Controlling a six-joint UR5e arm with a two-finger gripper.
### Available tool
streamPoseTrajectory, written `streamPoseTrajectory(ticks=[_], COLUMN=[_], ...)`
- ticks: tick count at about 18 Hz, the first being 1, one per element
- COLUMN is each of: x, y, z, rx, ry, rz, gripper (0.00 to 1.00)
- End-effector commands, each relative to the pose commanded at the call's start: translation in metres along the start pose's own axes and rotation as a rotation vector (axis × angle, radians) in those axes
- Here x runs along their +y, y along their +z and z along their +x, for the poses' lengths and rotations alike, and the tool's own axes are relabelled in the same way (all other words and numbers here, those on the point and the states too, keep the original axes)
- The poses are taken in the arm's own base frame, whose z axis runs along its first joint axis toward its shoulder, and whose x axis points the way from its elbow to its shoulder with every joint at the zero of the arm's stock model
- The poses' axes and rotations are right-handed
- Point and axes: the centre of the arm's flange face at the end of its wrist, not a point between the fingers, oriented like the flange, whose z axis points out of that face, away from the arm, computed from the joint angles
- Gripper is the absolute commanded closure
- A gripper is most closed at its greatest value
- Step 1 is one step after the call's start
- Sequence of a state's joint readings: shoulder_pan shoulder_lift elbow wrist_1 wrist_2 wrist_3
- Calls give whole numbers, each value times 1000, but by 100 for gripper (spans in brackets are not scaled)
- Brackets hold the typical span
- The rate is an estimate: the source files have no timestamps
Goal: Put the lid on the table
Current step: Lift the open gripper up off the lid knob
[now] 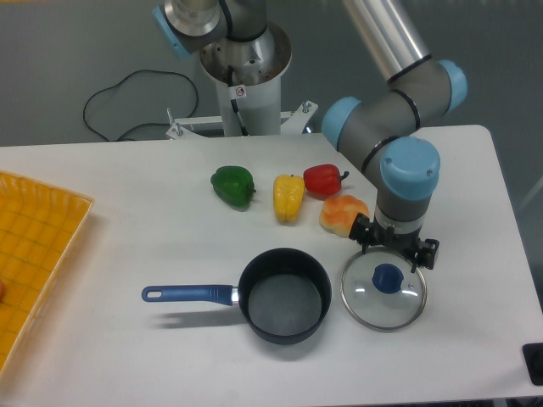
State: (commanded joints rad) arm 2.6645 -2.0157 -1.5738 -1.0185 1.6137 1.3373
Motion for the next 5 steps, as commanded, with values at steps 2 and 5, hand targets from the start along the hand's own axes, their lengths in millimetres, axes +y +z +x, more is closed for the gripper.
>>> streamPoseTrajectory(ticks=[2,5], x=[12,19], y=[-9,-16], z=[-1,0], rx=[10,19], ry=[4,-3], rz=[-2,-5], gripper=[0,0])
